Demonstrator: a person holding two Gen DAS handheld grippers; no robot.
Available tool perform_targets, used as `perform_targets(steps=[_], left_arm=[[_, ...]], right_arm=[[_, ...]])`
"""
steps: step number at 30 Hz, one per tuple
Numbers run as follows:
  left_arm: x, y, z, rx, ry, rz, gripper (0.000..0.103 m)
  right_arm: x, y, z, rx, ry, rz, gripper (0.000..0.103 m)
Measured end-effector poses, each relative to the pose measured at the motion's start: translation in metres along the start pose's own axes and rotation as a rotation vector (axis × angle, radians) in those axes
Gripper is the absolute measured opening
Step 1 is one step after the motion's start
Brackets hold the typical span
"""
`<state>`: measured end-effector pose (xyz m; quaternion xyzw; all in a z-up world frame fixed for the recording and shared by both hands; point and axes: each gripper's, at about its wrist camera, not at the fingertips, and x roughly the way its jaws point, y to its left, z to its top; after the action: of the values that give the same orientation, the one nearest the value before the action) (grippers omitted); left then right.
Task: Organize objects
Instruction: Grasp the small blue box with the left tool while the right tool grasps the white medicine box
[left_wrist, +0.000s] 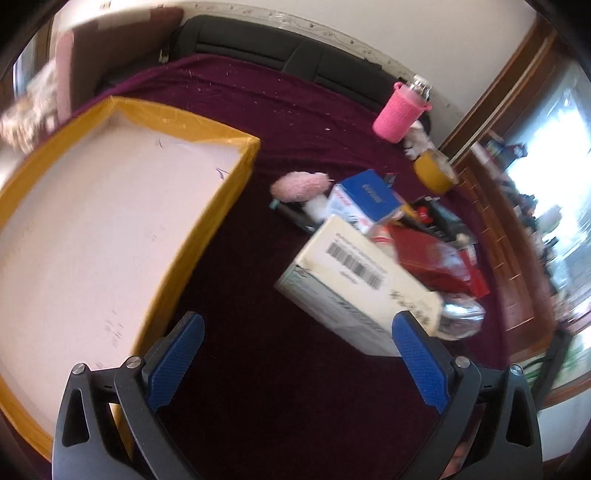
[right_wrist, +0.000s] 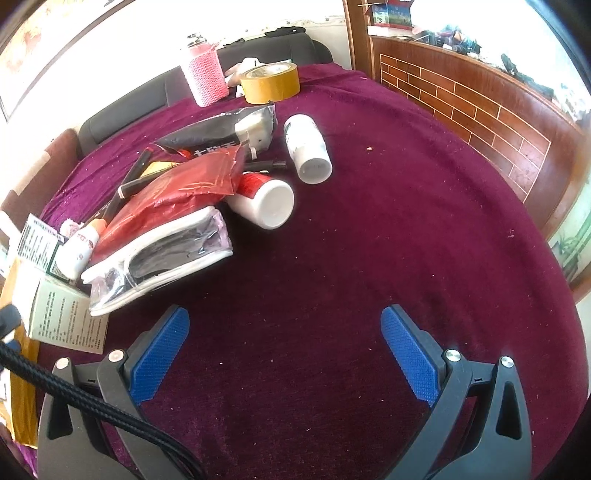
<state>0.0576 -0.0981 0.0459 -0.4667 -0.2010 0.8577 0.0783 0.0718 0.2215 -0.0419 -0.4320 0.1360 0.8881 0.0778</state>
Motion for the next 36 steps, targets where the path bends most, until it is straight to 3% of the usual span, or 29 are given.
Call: perform_targets(steps=[3, 8, 13, 17, 22, 23, 24, 25, 26, 28, 32, 36], left_arm=[[-0.004, -0.006, 0.0, -0.004, -0.024, -0.048, 0.099], [-0.01, -0.009, 0.006, 0.038, -0.052, -0.045, 0.099], [-0.027, -0.012, 0.026, 0.133, -0.124, -0.002, 0.1], [-0.019, -0.029, 0.055, 0.248, -0.194, 0.067, 0.1], [0.022, -0.042, 0.07, 0.33, -0.13, 0.073, 0.098], [0.028, -0.045, 0.069, 0.354, -0.125, 0.082, 0.094], [0.033, -0.047, 0.069, 0.376, -0.111, 0.094, 0.076], [0.036, -0.047, 0.068, 0.386, -0.091, 0.092, 0.043], [0.04, -0.045, 0.068, 0.381, -0.051, 0.066, 0.03], [0.041, -0.037, 0.07, 0.346, -0.016, 0.013, 0.029], [0.018, -0.02, 0.071, 0.29, -0.044, -0.047, 0.029], [-0.018, -0.005, 0.072, 0.239, -0.099, -0.129, 0.029]], right_arm=[[0.0, 0.001, 0.0, 0.002, -0.002, -0.001, 0.103], [-0.004, 0.001, 0.0, 0.004, -0.02, 0.006, 0.103], [-0.01, 0.001, 0.001, 0.007, -0.048, 0.015, 0.103], [-0.006, 0.005, 0.001, -0.007, -0.036, -0.014, 0.103], [-0.008, 0.004, 0.001, -0.002, -0.054, -0.032, 0.103], [-0.008, 0.003, 0.0, 0.0, -0.053, -0.033, 0.103], [-0.008, 0.002, 0.0, 0.003, -0.051, -0.035, 0.103], [-0.007, 0.002, 0.0, 0.004, -0.049, -0.035, 0.103], [-0.007, 0.002, 0.0, 0.002, -0.049, -0.034, 0.103], [-0.009, 0.004, 0.0, -0.006, -0.055, -0.029, 0.103], [-0.023, 0.011, -0.002, -0.056, -0.086, 0.01, 0.103], [-0.053, 0.039, 0.004, -0.209, -0.082, 0.139, 0.103]])
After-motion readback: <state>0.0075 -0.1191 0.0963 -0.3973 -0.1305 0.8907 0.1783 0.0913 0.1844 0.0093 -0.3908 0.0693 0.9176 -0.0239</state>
